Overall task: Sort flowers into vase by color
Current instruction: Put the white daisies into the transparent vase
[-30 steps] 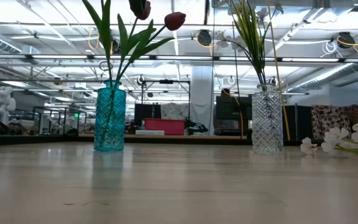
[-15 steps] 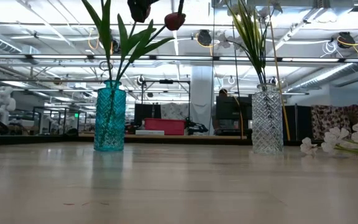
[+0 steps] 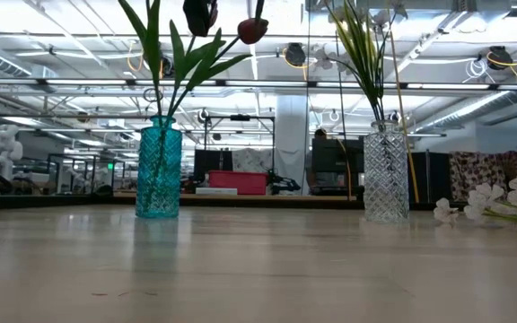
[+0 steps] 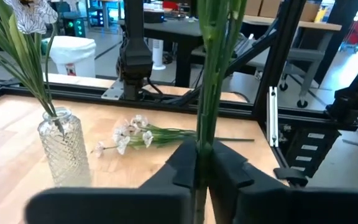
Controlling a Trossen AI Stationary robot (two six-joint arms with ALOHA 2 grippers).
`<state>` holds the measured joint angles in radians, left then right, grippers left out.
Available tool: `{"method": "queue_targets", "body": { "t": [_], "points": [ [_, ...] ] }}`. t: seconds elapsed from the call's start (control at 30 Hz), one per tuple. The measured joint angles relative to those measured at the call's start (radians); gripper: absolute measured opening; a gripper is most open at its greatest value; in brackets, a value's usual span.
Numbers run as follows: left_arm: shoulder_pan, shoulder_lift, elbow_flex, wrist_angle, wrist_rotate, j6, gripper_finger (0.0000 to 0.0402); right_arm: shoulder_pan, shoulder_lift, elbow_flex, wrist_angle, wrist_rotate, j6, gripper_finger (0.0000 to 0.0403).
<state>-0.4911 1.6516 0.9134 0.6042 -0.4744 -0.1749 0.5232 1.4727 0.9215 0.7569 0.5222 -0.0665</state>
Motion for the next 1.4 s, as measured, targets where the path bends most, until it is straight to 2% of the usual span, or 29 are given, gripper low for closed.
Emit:
{"method": "queue_targets", "body": {
  "t": [0.1, 0.3, 0.53, 0.9, 1.07, 1.23, 1.4],
  "points": [
    [0.0, 0.0, 0.0, -0.017, 0.0, 0.0, 0.0014, 0.0, 0.0, 0.0, -0.005, 0.002, 0.002, 0.001],
    [0.0, 0.0, 0.0, -0.026, 0.0, 0.0, 0.0033, 0.0, 0.0, -0.001, -0.018, 0.002, 0.043, 0.0037],
    [0.0, 0.0, 0.0, -0.081, 0.003, -0.003, 0.0018, 0.007, -0.024, -0.001, -0.143, 0.002, 0.14, 0.0112],
    [-0.008, -0.032, 0.0, -0.214, 0.014, 0.005, 0.0023, 0.022, -0.027, -0.001, -0.371, 0.015, 0.302, 0.0226],
    [-0.009, -0.078, 0.0, -0.275, 0.054, 0.021, 0.0023, 0.022, -0.027, -0.001, -0.352, 0.034, 0.312, 0.026],
    [-0.008, -0.098, 0.0, -0.286, 0.091, 0.07, 0.0024, 0.022, -0.023, 0.0, -0.231, 0.032, 0.219, 0.0286],
    [-0.009, -0.103, 0.0, -0.284, 0.105, 0.104, 0.0024, 0.022, -0.022, 0.0, -0.196, 0.025, 0.155, 0.0305]
  ]
}}
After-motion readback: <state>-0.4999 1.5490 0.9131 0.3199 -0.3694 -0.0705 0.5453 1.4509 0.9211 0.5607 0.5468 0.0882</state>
